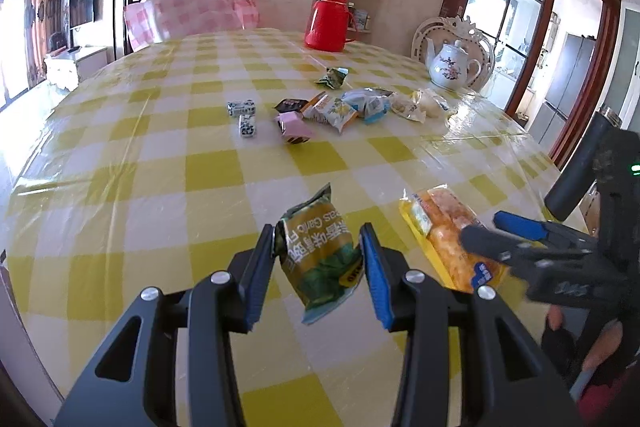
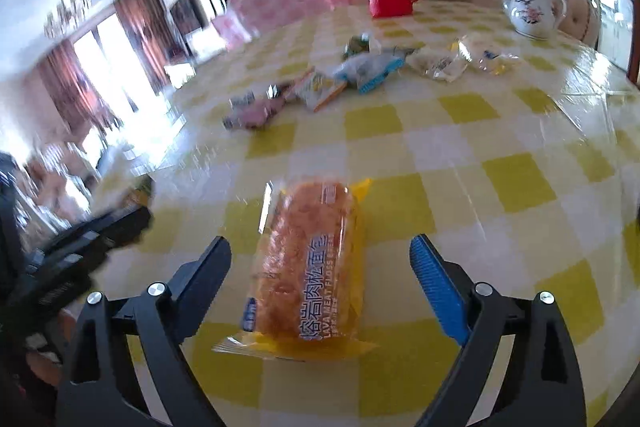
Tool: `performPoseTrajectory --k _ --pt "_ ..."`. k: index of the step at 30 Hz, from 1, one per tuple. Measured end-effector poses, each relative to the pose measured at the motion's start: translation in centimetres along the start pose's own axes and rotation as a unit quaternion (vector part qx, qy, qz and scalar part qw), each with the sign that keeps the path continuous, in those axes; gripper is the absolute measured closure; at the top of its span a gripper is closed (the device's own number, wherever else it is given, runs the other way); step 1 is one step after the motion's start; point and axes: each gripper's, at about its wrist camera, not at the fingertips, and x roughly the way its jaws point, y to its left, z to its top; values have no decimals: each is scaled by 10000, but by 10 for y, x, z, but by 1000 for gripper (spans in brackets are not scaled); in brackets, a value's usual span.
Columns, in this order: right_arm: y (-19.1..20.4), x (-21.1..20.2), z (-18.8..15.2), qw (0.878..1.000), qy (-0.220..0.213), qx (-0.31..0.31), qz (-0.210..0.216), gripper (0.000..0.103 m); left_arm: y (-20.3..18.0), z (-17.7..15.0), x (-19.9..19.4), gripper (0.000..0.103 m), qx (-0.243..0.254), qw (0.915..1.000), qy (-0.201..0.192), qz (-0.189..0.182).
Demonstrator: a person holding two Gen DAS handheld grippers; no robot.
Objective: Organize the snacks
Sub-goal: 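Carry the green packet and bread roll over the purple-rimmed box and release them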
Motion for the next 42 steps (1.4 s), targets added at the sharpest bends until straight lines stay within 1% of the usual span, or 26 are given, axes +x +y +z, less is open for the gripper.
performPoseTrajectory --k 2,4,5,6,7,8,10,11,12,15,17,19,23,28,37,42 --pt "10 14 -1 9992 281 -214 -164 15 1 -2 -1 60 -13 10000 17 -30" --pt "19 23 -1 9976 452 -432 -300 16 3 -5 -6 60 23 10000 4 7" --pt "26 27 -2 9961 534 -596 -374 20 4 -6 -8 60 33 10000 -2 26" --pt "30 31 -3 9948 605 -704 -417 27 5 -6 -10 60 31 10000 -11 36" --pt "34 34 -4 9935 642 -806 -480 27 8 -8 -14 60 19 10000 -30 47" --pt "37 36 -4 9928 638 -870 -526 30 11 -9 -17 60 2 10000 -51 60" --pt "40 38 -3 9929 576 -905 -512 42 16 -10 -24 60 -30 9999 -101 107" --pt "42 38 -2 9928 557 -935 -491 53 20 -11 -29 60 -53 9998 -138 141" --pt "43 40 -1 9927 547 -975 -444 54 23 -12 -33 60 -74 9997 -168 157" --pt "49 41 1 9925 507 -1014 -450 56 36 -15 -47 60 -158 9993 -268 215" --pt "51 34 4 9952 299 -867 -329 56 46 -17 -57 60 -234 9988 -340 268" --pt "57 30 6 9963 195 -797 -268 56 54 -18 -64 60 -286 9984 -378 301" --pt "80 21 11 9959 29 -897 -134 56 72 -24 -80 60 -407 9973 -445 430" --pt "117 10 12 9928 -115 -1187 106 56 92 -33 -96 60 -526 9955 -397 682" --pt "199 -4 -6 9806 -280 -1830 648 56 131 -41 -123 60 -789 9884 -337 1250" --pt "243 -6 -24 9698 -191 -2225 979 56 151 -48 -138 60 -812 9831 -278 1614"
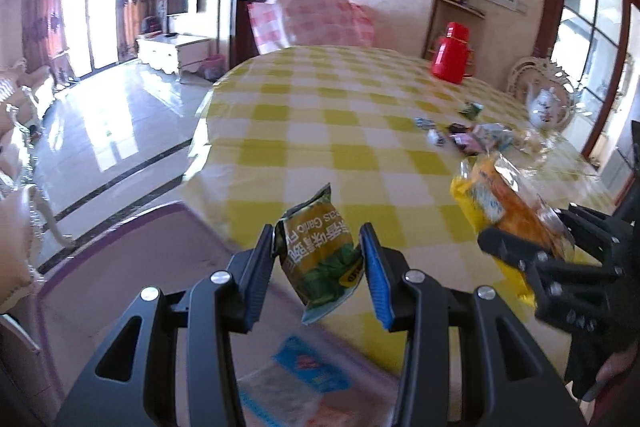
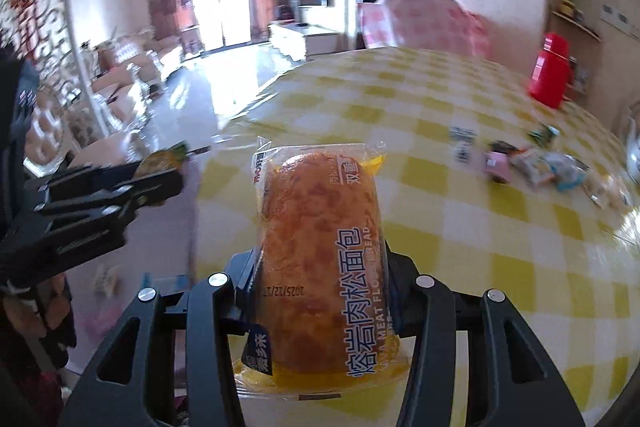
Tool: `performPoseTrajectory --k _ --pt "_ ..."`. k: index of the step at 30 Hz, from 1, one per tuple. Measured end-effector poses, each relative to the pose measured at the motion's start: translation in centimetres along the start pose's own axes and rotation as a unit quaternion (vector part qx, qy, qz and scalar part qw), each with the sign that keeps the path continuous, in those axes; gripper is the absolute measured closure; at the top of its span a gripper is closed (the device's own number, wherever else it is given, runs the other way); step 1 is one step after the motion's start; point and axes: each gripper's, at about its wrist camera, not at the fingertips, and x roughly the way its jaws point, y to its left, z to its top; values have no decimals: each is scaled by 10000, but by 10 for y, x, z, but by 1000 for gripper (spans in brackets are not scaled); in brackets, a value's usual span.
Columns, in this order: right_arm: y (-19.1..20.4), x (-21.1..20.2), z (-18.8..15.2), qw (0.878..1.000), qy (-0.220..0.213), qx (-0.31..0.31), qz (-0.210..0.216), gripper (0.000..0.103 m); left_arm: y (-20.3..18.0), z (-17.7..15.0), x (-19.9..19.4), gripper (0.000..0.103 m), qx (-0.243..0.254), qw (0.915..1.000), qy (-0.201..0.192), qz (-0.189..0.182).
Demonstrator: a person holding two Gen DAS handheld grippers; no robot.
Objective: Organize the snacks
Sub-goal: 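Carry the green packet and bread roll over the purple-rimmed box and release them, then return to the table and grasp the white round bun packet with the right tool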
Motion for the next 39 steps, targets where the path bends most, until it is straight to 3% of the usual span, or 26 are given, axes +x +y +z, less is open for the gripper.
performPoseTrajectory --k 9,18,19,21,22,23,25,28,30,33,34,37,39 --pt "78 13 -11 9961 225 -682 520 56 44 -2 -12 60 69 9972 104 739" --pt "154 26 -25 9825 536 -1361 1152 55 86 -2 -22 57 351 9869 416 1517" --pt "161 26 -26 9804 562 -1386 1284 55 88 -3 -22 55 369 9861 450 1558" --pt "168 26 -27 9740 648 -1349 1702 53 96 -3 -24 32 331 9830 478 1740" --pt "167 24 -27 9727 621 -1317 1807 51 100 -3 -26 14 276 9814 421 1853" --pt "163 20 -26 9735 506 -1238 1854 47 102 -2 -28 8 227 9804 365 1924" --pt "147 12 -21 9783 287 -1025 1776 41 108 0 -32 5 -5 9800 292 1970" --pt "111 4 -15 9853 46 -562 1610 37 114 3 -37 3 -391 9832 123 1778" --pt "76 -5 -13 9893 -225 -103 1437 23 113 5 -41 3 -706 9869 -74 1449" --pt "22 -23 -14 9906 -539 411 1186 20 98 9 -46 3 -1023 9898 -369 924" --pt "-1 -29 -15 9920 -640 624 894 18 87 11 -47 2 -1087 9907 -471 669" --pt "-59 -41 -23 9888 -717 1238 433 16 50 21 -40 2 -1014 9934 -497 213" --pt "-104 -47 -33 9801 -656 1863 199 16 9 30 -29 2 -685 9969 -371 -76"
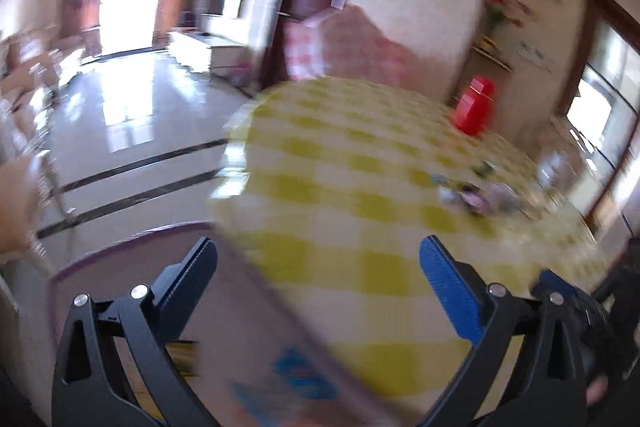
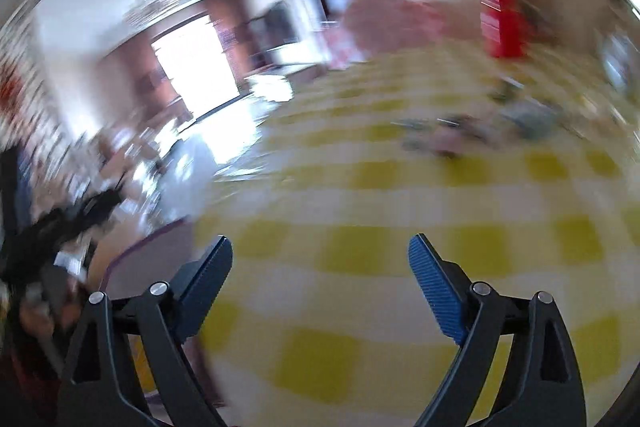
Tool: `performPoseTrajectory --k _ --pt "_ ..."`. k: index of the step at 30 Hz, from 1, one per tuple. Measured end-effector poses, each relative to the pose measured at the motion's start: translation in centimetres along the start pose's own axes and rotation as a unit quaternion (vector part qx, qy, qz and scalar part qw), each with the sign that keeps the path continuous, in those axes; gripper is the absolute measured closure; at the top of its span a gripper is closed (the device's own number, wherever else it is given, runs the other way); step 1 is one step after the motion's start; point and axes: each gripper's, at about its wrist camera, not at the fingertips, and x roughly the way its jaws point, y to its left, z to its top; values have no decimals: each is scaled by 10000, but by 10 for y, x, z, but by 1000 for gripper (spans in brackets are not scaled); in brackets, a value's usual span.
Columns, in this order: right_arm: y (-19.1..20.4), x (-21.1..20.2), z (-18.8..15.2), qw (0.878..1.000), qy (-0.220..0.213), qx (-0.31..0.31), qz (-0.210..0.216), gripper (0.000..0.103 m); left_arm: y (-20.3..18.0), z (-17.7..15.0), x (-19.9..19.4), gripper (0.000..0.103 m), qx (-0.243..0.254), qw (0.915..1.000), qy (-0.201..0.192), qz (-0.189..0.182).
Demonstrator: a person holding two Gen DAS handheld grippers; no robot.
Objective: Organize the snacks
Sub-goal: 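Return to the table and grasp the white round bun packet with the right tool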
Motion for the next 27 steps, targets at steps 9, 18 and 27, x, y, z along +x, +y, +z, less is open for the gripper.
performPoseTrajectory --k 9,18,27 --pt "-175 -27 9 9745 -86 2099 -789 16 -173 6 106 2 566 9876 713 -1279" --pt "-306 -5 57 9276 -427 3352 -1594 16 -275 33 223 2 -34 9852 544 -1626" --pt "-392 40 108 8878 -839 4172 -1753 16 -272 56 254 2 -452 9834 -846 -1539"
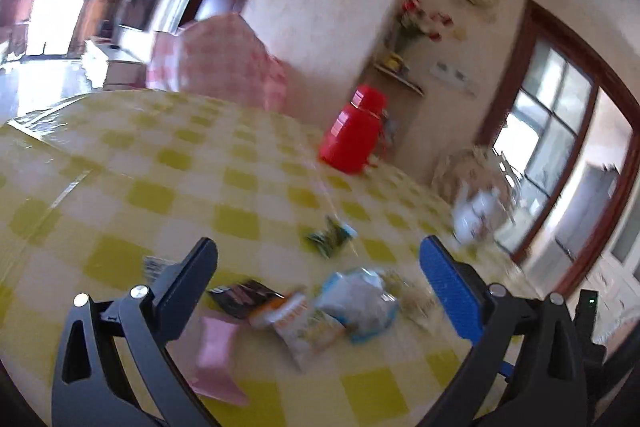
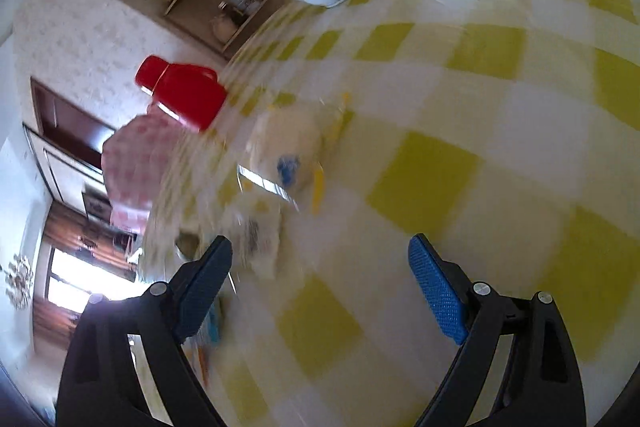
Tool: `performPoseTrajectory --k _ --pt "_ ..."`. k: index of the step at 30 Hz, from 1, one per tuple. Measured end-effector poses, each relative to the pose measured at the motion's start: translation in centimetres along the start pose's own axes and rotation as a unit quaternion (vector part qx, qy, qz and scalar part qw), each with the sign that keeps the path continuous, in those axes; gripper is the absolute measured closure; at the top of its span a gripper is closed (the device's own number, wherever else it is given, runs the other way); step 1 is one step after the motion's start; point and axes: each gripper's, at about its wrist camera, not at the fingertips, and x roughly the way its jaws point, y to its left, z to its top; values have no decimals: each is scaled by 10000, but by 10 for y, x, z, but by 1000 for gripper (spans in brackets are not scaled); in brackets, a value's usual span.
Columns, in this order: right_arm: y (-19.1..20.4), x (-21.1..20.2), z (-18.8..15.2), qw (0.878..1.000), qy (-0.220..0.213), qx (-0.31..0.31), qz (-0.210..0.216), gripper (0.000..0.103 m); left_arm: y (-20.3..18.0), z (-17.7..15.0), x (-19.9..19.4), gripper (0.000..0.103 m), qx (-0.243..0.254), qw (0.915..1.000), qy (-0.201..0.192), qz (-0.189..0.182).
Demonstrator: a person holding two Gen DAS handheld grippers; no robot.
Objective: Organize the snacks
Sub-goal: 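Return to the table and grasp the white round bun packet with the right tool, then grasp the lemon-print snack bag with the left tool while the right tool holds the bun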
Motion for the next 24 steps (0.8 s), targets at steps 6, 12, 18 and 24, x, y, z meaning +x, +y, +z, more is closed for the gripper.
performPoseTrajectory --k 6,12,18,24 --pt "44 48 29 9988 -89 130 -469 16 32 13 -21 2 -682 9963 -500 129" --pt "91 102 37 9745 -18 101 -2240 13 51 18 -15 2 -1139 9929 -309 157" --pt "106 140 37 9391 -8 -753 -3352 4 64 15 -12 2 -1400 9897 -117 263" --pt "103 128 31 9383 -122 -1413 -3153 26 63 15 -12 2 -1349 9902 -122 335"
